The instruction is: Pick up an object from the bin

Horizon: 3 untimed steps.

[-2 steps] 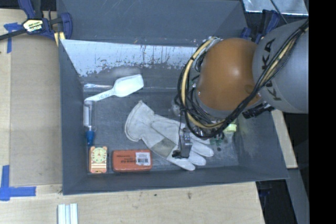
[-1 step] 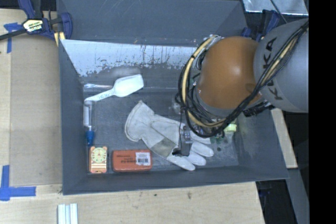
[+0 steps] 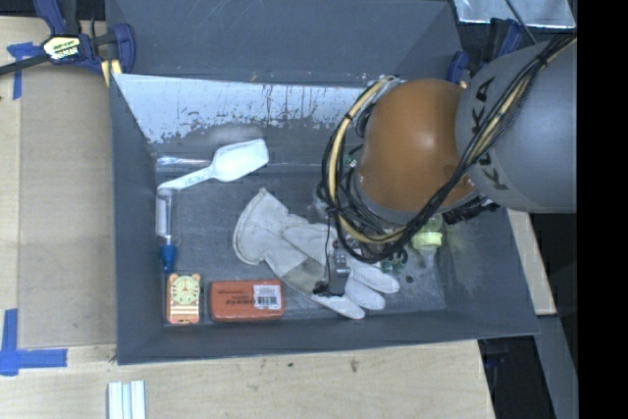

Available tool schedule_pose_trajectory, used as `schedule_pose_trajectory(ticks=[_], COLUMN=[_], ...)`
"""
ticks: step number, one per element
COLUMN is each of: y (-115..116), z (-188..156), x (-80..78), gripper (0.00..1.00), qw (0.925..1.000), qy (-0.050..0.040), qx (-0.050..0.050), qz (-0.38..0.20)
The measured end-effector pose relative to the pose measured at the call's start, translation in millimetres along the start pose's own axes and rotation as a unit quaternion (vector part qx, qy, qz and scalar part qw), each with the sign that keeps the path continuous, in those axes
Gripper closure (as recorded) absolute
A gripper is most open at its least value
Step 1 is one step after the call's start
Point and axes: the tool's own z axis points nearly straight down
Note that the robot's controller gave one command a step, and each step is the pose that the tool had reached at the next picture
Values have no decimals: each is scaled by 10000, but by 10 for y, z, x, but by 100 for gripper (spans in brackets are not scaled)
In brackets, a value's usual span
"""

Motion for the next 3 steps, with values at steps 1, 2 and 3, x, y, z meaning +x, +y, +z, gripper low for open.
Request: schedule_pose_trajectory(ticks=[1,2,3], y=[70,198,235], z=[339,642,667], x=[-91,-178,-491], gripper=[0,0,0], qw=[9991,10000,9983], qy=[6,15,9], qx=[1,4,1], qz=[423,17,581])
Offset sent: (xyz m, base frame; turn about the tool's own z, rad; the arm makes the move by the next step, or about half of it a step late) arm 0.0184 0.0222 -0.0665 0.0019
